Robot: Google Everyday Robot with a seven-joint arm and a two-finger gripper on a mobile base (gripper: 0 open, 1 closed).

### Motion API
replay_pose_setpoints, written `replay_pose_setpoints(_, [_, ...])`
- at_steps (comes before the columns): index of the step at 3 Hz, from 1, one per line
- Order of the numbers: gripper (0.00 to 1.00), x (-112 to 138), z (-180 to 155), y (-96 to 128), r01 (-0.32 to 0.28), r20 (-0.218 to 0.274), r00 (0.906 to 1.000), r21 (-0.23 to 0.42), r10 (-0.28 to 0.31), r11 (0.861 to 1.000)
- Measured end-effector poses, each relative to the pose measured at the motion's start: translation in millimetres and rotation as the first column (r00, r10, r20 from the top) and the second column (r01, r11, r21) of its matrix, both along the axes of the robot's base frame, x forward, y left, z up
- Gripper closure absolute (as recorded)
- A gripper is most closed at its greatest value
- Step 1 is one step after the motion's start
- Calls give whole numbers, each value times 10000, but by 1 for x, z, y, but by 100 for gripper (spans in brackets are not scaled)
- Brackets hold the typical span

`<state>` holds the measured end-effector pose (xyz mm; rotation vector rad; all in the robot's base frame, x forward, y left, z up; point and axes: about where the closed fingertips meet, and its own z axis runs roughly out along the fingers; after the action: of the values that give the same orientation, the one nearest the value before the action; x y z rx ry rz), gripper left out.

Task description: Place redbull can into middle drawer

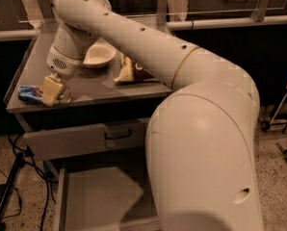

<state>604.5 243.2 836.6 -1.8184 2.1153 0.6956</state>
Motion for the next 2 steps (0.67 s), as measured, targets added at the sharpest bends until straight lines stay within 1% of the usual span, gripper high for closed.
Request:
replay_pose_setpoints(1, [100, 0, 0, 0, -1, 0, 10000, 0, 1, 10000])
replay_pose_setpoints(2, [100, 0, 0, 0, -1, 1, 10000, 2, 1, 10000])
